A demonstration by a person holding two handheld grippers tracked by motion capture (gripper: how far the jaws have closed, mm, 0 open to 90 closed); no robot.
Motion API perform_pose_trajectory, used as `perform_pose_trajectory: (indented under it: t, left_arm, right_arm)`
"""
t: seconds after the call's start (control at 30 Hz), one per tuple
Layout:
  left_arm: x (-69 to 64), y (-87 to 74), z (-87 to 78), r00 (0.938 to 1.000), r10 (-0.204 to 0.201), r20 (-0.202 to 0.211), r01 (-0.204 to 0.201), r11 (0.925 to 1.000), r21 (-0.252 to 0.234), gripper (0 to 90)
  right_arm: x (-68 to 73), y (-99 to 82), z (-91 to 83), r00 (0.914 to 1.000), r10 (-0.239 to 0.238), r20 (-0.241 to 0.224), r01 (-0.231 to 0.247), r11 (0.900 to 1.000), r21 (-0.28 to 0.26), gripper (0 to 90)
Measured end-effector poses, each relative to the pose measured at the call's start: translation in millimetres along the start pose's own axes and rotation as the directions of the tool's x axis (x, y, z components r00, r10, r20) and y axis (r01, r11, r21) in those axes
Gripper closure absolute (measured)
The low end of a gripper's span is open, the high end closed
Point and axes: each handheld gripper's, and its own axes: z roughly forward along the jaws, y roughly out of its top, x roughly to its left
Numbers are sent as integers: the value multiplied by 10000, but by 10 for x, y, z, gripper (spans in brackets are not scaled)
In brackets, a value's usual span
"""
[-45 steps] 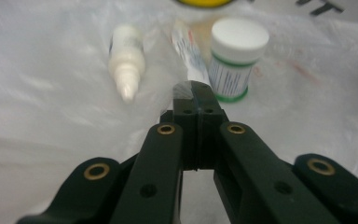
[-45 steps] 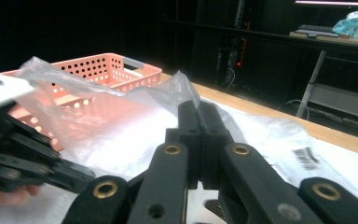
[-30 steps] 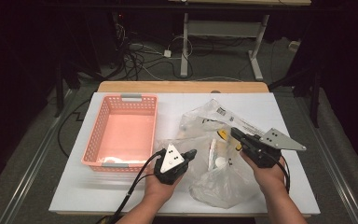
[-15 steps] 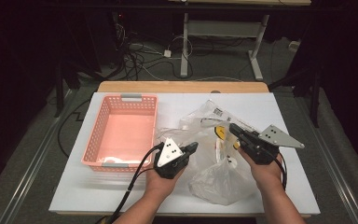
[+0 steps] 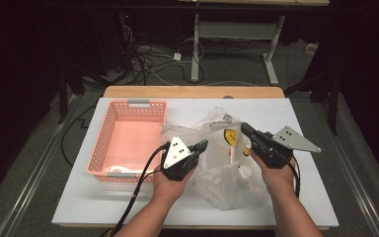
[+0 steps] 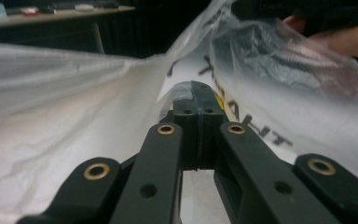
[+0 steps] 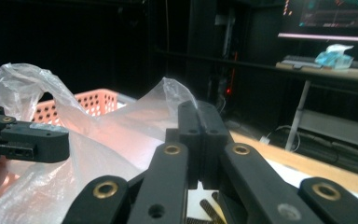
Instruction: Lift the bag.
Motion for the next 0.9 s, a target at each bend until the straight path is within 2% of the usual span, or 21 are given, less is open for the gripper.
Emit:
perform_pose_trajectory:
  t: [0.23,0.33,0.5,0.73,0.9]
  left_arm:
    - [78,384,-8,9990,296,-330,-326,9951,-934,881]
    - [66,528,6,9949,793,-617,-862,9892,-1184,881]
    - [46,714,50,9940,880,-655,-970,9837,-1514,881]
    - [17,962,72,9922,1010,-724,-1147,9685,-2208,881]
    - [30,1191,7,9891,1139,-933,-1354,9526,-2723,881]
  right_arm:
    - [9,178,130,9998,149,96,-143,9982,-585,900]
    - [48,238,166,9998,146,96,-138,9965,-830,900]
    - [86,330,197,9996,259,111,-243,9921,-1228,900]
    - [86,429,206,9995,264,193,-228,9858,-1662,900]
    - [87,476,215,9995,250,211,-209,9842,-1758,900]
